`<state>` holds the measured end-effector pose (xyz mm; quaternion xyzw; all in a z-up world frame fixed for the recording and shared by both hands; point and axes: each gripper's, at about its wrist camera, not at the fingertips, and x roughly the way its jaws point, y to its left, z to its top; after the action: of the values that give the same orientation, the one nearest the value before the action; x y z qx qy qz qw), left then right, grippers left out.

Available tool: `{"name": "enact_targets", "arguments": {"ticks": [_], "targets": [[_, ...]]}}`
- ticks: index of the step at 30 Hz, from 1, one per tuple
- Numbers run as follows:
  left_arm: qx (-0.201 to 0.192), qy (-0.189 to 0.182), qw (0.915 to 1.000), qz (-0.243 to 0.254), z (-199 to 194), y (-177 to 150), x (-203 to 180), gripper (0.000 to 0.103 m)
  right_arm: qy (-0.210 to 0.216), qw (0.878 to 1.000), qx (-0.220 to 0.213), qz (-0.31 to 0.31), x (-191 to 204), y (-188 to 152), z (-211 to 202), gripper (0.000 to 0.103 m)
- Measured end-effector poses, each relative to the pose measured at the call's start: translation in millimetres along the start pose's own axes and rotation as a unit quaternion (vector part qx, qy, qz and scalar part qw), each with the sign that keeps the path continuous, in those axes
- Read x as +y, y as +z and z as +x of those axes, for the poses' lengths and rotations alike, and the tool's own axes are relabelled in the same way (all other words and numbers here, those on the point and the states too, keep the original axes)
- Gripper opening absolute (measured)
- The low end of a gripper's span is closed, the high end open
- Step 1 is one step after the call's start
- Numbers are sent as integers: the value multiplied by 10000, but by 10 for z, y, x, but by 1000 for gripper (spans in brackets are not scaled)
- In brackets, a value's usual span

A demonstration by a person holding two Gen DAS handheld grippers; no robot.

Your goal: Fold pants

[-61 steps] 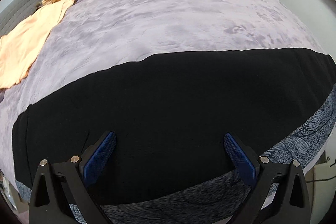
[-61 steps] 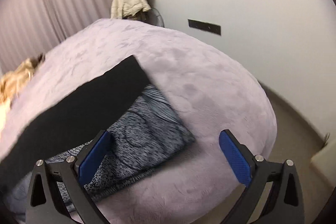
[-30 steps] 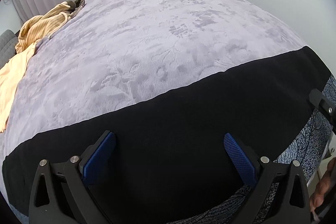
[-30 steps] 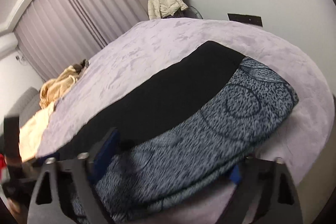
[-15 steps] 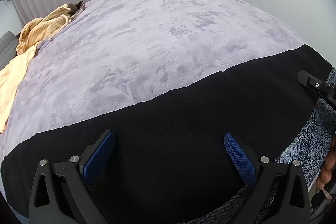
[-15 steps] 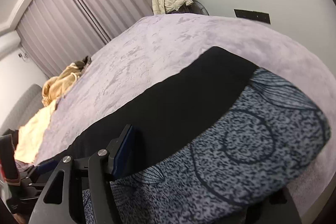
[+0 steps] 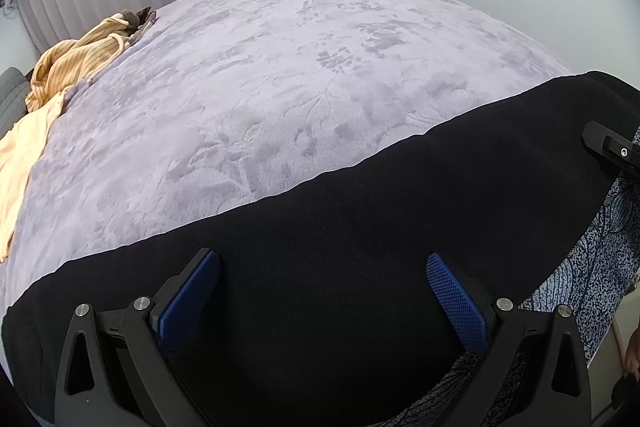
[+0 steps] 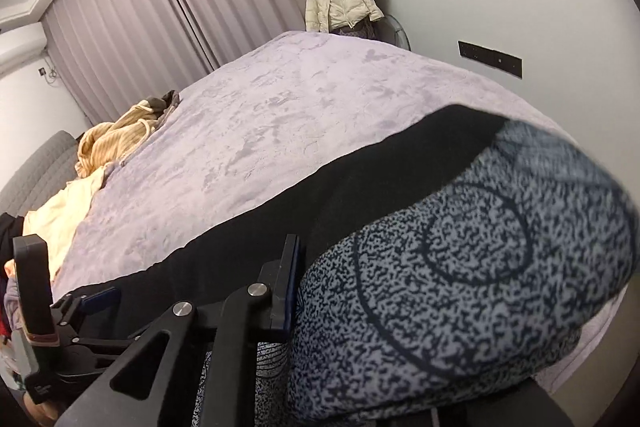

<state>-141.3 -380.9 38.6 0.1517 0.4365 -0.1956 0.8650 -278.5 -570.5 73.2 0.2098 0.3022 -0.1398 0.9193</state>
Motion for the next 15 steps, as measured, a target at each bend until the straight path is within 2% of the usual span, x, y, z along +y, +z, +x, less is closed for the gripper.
{"name": "enact_targets", "arguments": {"ticks": [3, 5, 7, 9, 10, 11, 13, 15], "targets": [[28, -47, 10000, 5, -22, 13, 8, 103, -53, 9994, 300, 162, -81, -26, 159, 21], [134, -278, 9994, -183, -82, 58, 70, 103, 54, 9981, 367, 483, -212, -58, 230, 41], [135, -624, 9970, -436, -153, 64, 153, 103, 386, 9943, 340, 929, -365, -81, 246, 43], [164, -644, 9970, -392, -144, 26, 128, 103, 457, 9930, 289, 1054, -407, -84, 237, 43], [210, -511, 9982, -235, -100, -13, 65, 103, 395, 9941, 284, 974, -385, -81, 240, 42], [134, -294, 9995, -10, -64, -65, -22, 103, 319, 9954, 295, 855, -349, -71, 244, 36], [-85, -39, 9996, 266, -39, -127, -128, 103, 256, 9970, 273, 677, -264, -33, 202, 17], [-33, -59, 9995, 299, -23, -102, -129, 103, 166, 9988, 68, 462, -125, 39, 64, 15]]}}
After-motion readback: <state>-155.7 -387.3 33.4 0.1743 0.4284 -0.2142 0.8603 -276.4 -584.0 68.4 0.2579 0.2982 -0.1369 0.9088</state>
